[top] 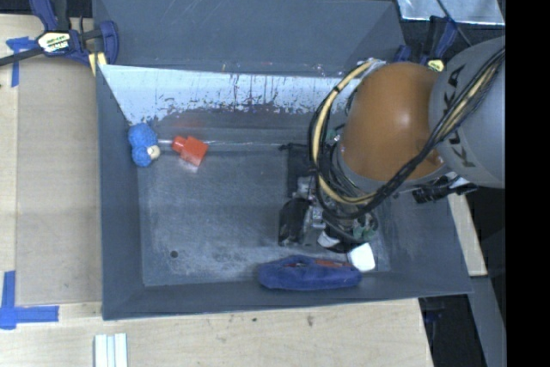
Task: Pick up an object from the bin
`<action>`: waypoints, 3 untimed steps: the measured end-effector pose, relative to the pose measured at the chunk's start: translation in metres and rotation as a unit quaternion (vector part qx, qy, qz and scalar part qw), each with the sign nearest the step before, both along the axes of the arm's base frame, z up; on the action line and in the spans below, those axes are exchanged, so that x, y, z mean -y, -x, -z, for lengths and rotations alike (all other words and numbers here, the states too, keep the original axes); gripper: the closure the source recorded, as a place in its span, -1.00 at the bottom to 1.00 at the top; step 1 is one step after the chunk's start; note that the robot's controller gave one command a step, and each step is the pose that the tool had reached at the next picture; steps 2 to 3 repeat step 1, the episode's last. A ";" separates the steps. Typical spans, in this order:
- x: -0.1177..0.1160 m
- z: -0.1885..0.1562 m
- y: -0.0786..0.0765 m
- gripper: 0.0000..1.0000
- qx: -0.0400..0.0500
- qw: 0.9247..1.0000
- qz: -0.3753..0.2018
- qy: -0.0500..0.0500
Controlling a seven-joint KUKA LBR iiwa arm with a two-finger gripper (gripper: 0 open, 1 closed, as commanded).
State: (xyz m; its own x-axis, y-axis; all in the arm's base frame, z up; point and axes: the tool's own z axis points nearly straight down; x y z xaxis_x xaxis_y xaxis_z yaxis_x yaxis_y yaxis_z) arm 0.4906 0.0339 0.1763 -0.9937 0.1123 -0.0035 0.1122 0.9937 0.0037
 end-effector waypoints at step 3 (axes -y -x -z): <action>0.050 -0.107 -0.005 1.00 0.001 1.000 0.016 0.002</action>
Offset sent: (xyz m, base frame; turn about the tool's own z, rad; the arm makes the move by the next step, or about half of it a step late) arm 0.0040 -0.0479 0.1047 0.0276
